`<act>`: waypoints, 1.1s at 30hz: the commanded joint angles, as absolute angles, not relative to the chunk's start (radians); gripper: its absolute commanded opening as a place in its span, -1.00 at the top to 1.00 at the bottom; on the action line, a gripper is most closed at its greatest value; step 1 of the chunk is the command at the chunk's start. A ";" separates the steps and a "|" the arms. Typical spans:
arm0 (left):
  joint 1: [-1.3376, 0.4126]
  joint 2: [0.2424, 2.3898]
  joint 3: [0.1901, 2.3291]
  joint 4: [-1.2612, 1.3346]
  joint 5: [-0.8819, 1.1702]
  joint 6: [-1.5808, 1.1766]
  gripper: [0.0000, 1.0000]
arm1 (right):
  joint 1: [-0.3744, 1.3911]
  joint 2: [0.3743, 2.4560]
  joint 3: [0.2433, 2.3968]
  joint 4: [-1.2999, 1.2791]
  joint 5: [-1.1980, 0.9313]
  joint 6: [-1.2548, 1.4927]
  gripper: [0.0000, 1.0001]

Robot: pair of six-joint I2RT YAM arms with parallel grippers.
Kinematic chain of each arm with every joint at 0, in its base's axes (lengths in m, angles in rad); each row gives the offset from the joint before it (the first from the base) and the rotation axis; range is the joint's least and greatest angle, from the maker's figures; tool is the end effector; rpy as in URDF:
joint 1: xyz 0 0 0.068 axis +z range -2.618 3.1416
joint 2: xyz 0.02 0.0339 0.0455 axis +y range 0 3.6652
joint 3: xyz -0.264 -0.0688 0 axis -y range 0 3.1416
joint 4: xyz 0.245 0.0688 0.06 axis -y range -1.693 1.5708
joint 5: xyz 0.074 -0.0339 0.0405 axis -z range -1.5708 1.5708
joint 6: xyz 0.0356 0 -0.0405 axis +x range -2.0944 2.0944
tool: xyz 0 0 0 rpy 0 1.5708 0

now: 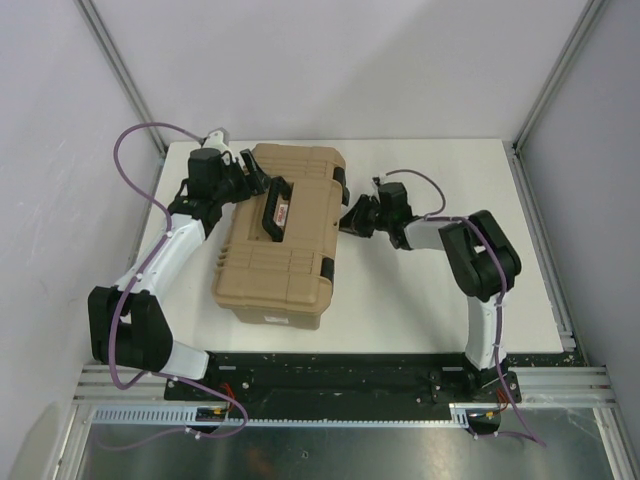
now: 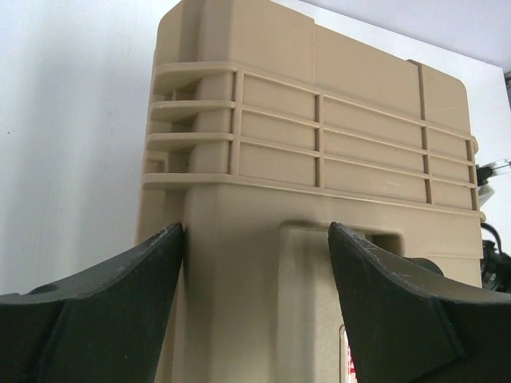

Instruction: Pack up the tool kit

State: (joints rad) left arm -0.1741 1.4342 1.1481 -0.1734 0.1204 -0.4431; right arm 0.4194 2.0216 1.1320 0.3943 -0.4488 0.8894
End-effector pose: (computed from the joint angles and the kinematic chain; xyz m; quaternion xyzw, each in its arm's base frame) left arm 0.3282 -0.0621 0.3150 -0.0823 0.8446 -0.2086 0.4861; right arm 0.3857 0.1889 0.1482 0.0841 0.8409 0.4556 0.2799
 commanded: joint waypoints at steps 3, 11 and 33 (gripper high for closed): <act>-0.203 1.478 1.097 -0.311 0.194 -0.435 -0.57 | 0.432 2.006 1.137 0.408 -0.462 0.885 0.66; -0.202 1.459 1.096 -0.312 0.160 -0.437 -0.58 | 0.409 1.902 1.105 0.290 -0.336 0.825 0.54; -0.202 1.475 1.111 -0.311 0.156 -0.442 -0.61 | 0.384 1.831 1.118 0.381 -0.288 0.824 0.45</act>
